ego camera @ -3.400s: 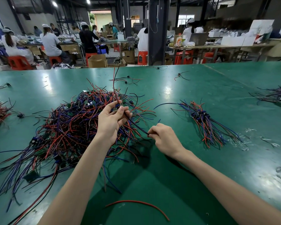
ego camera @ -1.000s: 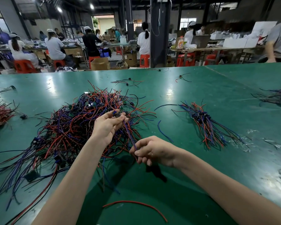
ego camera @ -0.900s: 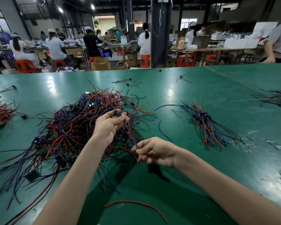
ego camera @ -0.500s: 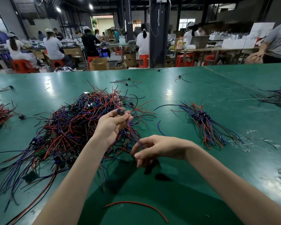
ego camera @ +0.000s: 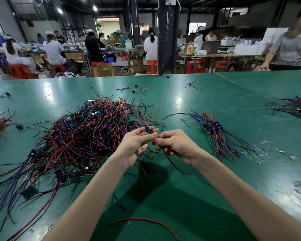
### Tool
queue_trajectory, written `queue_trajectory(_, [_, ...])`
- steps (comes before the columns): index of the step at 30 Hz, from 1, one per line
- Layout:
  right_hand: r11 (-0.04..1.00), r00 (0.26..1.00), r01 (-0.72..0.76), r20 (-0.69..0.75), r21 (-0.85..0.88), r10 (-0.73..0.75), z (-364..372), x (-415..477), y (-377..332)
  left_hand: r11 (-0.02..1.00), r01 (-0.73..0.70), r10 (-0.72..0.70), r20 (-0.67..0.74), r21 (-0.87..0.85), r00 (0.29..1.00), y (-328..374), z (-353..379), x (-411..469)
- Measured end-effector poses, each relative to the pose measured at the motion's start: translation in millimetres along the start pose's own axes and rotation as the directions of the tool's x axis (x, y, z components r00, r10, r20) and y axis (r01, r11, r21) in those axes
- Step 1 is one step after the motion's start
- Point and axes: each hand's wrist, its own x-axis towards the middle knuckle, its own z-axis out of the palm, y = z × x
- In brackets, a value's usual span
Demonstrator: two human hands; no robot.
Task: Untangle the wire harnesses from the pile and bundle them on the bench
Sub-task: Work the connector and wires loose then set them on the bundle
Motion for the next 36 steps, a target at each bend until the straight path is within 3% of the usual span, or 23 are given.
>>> queue_trajectory(9, [0.994, 0.937, 0.098, -0.341, 0.043, -0.078, -76, 13, -38, 0.993, 0.031, -0.021, 0.092, -0.114, 0.996, 10, -3, -1])
queue_trajectory(12, [0.997, 0.867, -0.023, -0.498, -0.078, -0.019, -118, 22, -27, 0.989, 0.047, -0.035, 0.084, -0.142, 0.996, 11, -4, 0])
queue_trajectory(17, [0.906, 0.711, -0.377, -0.687, -0.194, 0.149, -161, 27, 15, 0.991, 0.049, -0.046, 0.024, -0.121, 0.999, 11, -8, 3])
queue_trajectory(23, [0.79, 0.641, -0.483, -0.767, -0.378, 0.025, -160, 32, 24, 0.989, 0.049, -0.05, -0.006, -0.136, 0.999, 13, -11, 1])
queue_trajectory(27, [0.674, 0.617, -0.566, -0.786, -0.474, -0.034, -151, 29, 21, 0.983, -0.07, 0.054, -0.098, -0.169, 0.994, 20, -10, -3])
queue_trajectory(32, [0.562, 0.626, -0.578, -0.763, -0.591, -0.159, -136, 28, 18, 0.906, -0.419, 0.414, -0.306, 0.051, 0.857, 31, -15, -6])
queue_trajectory(36, [0.543, 0.625, -0.474, -0.699, -0.694, -0.347, -121, 28, 16, 0.791, -0.507, 0.611, -0.391, 0.343, 0.689, 33, -26, -4])
